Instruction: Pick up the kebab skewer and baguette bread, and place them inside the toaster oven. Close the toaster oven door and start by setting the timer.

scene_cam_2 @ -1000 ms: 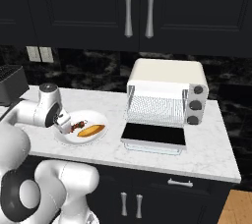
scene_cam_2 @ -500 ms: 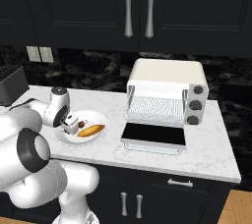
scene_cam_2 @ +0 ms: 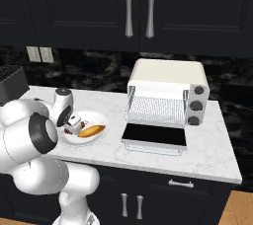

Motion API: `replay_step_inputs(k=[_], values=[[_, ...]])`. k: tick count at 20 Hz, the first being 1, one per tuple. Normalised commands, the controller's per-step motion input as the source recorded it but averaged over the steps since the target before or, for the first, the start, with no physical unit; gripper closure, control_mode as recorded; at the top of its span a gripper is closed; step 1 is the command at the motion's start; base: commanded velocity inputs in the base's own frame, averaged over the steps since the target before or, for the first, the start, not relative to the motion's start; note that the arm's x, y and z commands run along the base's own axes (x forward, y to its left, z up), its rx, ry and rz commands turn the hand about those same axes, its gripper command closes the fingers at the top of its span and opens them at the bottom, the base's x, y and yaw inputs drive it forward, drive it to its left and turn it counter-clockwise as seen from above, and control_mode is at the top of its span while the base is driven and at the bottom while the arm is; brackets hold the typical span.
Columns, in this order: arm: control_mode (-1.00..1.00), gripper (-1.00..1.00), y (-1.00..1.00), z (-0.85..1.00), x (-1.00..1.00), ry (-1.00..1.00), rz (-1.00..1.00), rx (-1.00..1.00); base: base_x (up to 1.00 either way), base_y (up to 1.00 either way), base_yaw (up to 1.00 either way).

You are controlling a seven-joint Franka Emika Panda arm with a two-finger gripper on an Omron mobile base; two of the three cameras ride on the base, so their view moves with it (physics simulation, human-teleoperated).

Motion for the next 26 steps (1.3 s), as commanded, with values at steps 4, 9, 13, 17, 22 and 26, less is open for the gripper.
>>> replay_step_inputs(k=[4, 9, 13, 17, 22, 26], values=[[-1.0, -1.0, 0.0, -0.16, 0.1, 0.0, 0.0, 0.0, 0.0, 0.0, 0.0], [-1.0, -1.0, 0.0, -0.06, 0.14, 0.0, 0.0, 0.0, 0.0, 0.0, 0.0], [-1.0, -1.0, 0.0, -0.09, 0.02, 0.01, 0.0, 0.0, 0.0, 0.0, 0.0], [-1.0, -1.0, 0.0, -0.07, 0.01, 0.01, 0.0, 0.0, 0.0, 0.0, 0.0], [-1.0, 1.0, 0.0, -0.02, 0.0, 0.0, 0.0, 0.0, 0.0, 0.0, 0.0], [-1.0, 1.0, 0.0, -0.05, 0.0, 0.0, 0.0, 0.0, 0.0, 0.0, 0.0]])
